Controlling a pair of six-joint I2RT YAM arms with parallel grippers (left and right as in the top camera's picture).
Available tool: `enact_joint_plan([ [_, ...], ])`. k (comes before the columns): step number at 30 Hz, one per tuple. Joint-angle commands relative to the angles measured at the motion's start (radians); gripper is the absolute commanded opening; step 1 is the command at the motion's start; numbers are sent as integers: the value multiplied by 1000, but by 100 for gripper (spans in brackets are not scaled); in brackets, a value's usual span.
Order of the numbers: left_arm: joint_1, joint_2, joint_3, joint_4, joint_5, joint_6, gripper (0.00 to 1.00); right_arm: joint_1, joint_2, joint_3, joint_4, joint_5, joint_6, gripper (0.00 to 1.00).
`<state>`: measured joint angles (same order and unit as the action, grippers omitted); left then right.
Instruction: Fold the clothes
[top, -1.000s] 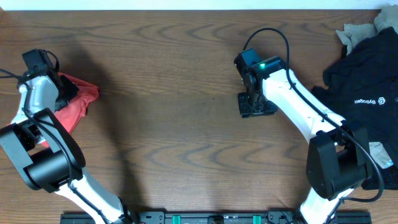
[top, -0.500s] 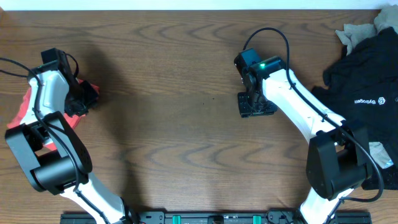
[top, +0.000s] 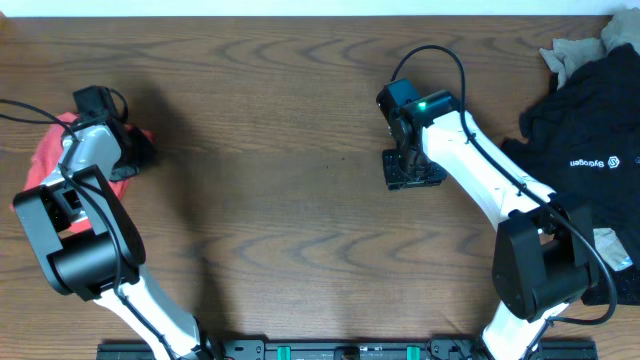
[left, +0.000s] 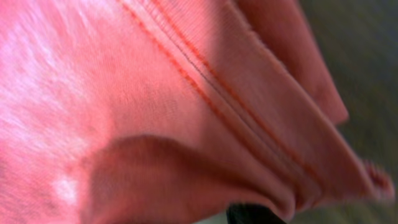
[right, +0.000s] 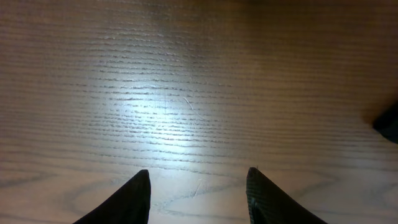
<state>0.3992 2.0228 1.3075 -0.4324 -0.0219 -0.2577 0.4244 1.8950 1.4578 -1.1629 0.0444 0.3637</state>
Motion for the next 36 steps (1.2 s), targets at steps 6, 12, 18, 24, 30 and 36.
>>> enact_joint_plan([
  [6, 97, 21, 98, -27, -19, 39, 27, -27, -16, -1, -4, -4, 11, 48],
  [12, 70, 21, 167, -88, 177, 79, 47, -30, -16, -1, 2, -4, 30, 49],
  [18, -68, 21, 167, -131, 224, 186, 55, -95, -16, -1, 56, -74, 91, 86],
  [24, -251, 21, 167, -190, 213, 209, 66, -226, -16, -1, 124, -201, -17, 99],
  [30, -372, 19, 167, -457, 213, 206, 74, -351, -16, -1, 63, -237, -126, 99],
  [36, -399, 15, 166, -759, 213, 156, 75, -431, -20, -1, -57, -236, -138, 99],
])
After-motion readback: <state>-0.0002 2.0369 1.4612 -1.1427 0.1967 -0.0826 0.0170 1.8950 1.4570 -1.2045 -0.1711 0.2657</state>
